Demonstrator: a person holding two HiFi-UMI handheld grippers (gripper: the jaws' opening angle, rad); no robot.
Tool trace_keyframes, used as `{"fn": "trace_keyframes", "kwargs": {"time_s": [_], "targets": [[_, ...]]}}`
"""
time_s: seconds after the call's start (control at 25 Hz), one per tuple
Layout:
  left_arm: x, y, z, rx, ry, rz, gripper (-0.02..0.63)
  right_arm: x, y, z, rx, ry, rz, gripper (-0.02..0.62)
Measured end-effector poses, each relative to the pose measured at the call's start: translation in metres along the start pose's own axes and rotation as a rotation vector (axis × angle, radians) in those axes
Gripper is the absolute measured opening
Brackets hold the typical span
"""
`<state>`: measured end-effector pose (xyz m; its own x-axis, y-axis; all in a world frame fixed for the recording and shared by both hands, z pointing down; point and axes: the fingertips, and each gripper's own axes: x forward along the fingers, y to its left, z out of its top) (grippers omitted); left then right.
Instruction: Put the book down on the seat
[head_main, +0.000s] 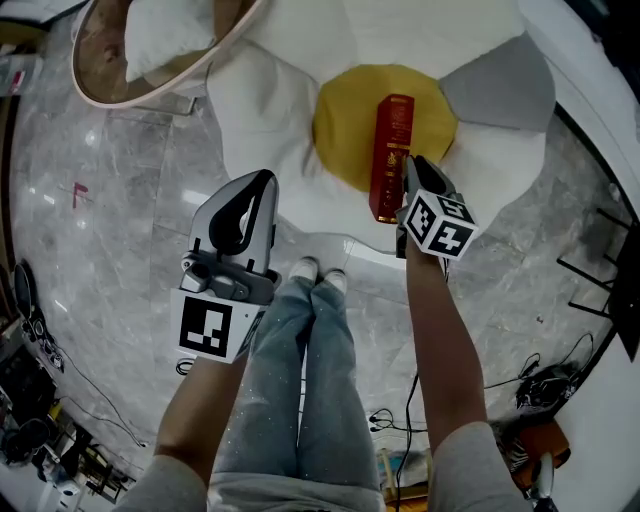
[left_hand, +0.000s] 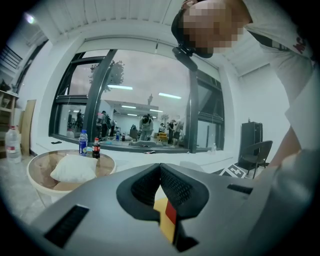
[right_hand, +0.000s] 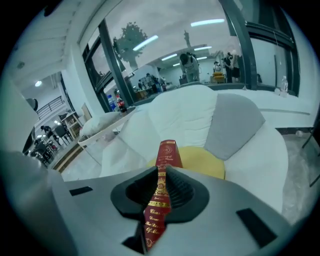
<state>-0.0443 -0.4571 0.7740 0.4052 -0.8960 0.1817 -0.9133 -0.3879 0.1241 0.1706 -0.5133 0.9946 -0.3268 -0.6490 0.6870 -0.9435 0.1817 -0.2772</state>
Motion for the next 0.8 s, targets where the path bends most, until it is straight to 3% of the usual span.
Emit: {"fn": "trace_keyframes", "kwargs": {"time_s": [0.12,0.52,0.8], "targets": [[0.001,0.001,0.016,-0.003,-0.03,-0.008,0.014,-0.018,0.007,0.024,-0.052,-0.054,-0.004,0.031],[0.0,0.005,0.082,0.052,-0.049,-0.007,0.014,-0.098,0.05,0.106,-0.144,-0.204,0.016,0.025],[0.0,-0.01,0.17,0.087,-0.092,-0.048,0.014,-0.178,0.084,0.194,-0.138,-0.281,0.002,0.025]]}}
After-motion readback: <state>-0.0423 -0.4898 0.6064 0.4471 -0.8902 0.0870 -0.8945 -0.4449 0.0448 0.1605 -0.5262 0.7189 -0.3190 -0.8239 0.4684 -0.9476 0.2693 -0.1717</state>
